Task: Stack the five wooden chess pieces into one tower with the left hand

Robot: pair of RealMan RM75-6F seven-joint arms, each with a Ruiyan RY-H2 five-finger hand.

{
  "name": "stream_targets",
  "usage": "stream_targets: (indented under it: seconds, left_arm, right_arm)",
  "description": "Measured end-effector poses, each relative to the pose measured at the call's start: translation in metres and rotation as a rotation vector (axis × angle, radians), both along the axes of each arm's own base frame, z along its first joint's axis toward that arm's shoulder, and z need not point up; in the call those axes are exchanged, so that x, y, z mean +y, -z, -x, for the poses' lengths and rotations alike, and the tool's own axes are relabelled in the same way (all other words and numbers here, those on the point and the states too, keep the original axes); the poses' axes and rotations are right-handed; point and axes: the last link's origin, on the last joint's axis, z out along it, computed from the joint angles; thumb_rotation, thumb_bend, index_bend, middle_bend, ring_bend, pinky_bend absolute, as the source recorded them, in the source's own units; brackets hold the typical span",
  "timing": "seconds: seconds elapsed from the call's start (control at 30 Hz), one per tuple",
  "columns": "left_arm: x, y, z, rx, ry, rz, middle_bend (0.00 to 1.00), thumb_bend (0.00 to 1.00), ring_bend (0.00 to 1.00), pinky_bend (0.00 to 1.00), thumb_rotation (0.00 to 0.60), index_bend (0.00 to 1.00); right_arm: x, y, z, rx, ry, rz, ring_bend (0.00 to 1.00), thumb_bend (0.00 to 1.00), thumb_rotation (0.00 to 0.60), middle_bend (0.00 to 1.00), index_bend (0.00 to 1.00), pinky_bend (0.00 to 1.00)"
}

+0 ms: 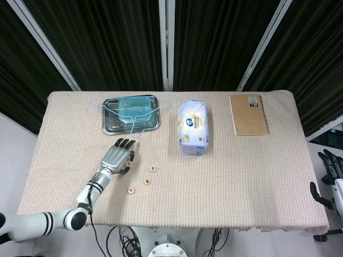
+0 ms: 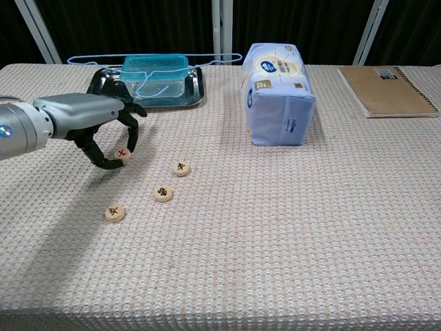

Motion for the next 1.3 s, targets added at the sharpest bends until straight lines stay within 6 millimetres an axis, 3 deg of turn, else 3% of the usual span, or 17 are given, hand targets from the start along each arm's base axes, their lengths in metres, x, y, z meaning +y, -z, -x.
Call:
stream_targets:
  seconds: [1.3]
  left_arm:
    - [-0.0037,-0.0037,-0.0011,-0.028,-0.005,0.009,0.04,0.32,0.00,0.00,0.600,0.43]
  right_arm:
    - [0.0000,0.0004,0.0002,0.006,0.009,-0.006,0.00,0.41,0.600,0.00,0.00,0.00]
